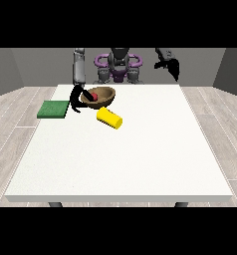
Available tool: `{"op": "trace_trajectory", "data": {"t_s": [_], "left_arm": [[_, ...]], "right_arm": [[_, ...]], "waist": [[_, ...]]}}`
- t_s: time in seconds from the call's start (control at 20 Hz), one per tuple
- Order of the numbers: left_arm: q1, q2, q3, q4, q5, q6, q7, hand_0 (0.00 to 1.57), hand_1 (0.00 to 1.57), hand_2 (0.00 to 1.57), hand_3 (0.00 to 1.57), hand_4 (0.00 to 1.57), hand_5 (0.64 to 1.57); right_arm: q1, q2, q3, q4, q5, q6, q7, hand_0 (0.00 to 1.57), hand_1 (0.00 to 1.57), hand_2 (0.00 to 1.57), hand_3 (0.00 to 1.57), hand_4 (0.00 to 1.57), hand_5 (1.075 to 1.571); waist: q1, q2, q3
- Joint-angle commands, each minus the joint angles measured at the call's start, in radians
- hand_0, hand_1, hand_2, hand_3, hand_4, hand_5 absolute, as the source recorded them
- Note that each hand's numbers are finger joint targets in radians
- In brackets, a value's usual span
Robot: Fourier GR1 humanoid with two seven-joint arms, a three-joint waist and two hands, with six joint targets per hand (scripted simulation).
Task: Pick the cup and pour the ball into the bowl, then pick the bowl and place it on the pad
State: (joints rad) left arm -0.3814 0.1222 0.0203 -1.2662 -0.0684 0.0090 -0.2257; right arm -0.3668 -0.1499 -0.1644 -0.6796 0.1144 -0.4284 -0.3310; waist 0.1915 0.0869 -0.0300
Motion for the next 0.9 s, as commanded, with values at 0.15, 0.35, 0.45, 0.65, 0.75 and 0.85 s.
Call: {"op": "trace_trajectory", "data": {"t_s": [0.15, 0.35, 0.45, 0.65, 0.75, 0.85], "left_arm": [[0.084, 0.043, 0.09, 0.148, 0.041, -0.013, -0.01, 0.0, 0.0, 0.0, 0.0, 0.99, 1.419], [0.126, 0.055, 0.131, 0.215, 0.034, 0.026, -0.033, 0.0, 0.0, 0.0, 0.0, 1.0, 1.404], [0.127, 0.097, 0.172, 0.233, 0.048, 0.024, -0.03, 0.0, 0.0, 0.0, 0.0, 1.0, 1.407], [0.117, 0.086, 0.148, 0.164, 0.049, 0.003, -0.075, 0.0, 0.0, 0.0, 0.0, 1.0, 1.418], [0.112, 0.076, 0.134, 0.149, 0.05, -0.012, -0.079, 0.0, 0.0, 0.0, 0.0, 1.02, 1.431], [0.097, 0.052, 0.092, 0.064, 0.056, -0.034, -0.02, 0.0, 0.0, 0.0, 0.0, 1.05, 1.435]], "right_arm": [[-0.072, 0.012, 0.137, -0.041, 0.112, -0.014, 0.477, 1.57, 1.57, 1.57, 0.97, 0.82, 1.564], [-0.16, -0.054, 0.175, -0.128, 0.12, 0.125, 0.668, 1.57, 1.57, 1.57, 0.89, 0.81, 1.567], [-0.106, -0.034, 0.177, -0.194, 0.096, 0.154, 0.679, 1.57, 1.57, 1.57, 0.74, 0.81, 1.567], [-0.11, -0.159, 0.051, -0.205, 0.025, 0.195, 0.618, 1.57, 1.57, 1.57, 0.73, 0.78, 1.571], [-0.163, -0.232, 0.0, -0.188, -0.006, 0.241, 0.641, 1.57, 1.57, 1.57, 0.73, 0.78, 1.571], [-0.158, -0.262, -0.049, -0.136, -0.014, 0.221, 0.582, 1.57, 1.57, 1.57, 0.73, 0.78, 1.571]], "waist": [[-0.143, -0.178, 0.0273], [-0.244, -0.245, 0.0283], [-0.29, -0.259, 0.0291], [-0.212, -0.148, 0.0299], [-0.184, -0.119, 0.03], [-0.125, -0.09, 0.0303]]}}
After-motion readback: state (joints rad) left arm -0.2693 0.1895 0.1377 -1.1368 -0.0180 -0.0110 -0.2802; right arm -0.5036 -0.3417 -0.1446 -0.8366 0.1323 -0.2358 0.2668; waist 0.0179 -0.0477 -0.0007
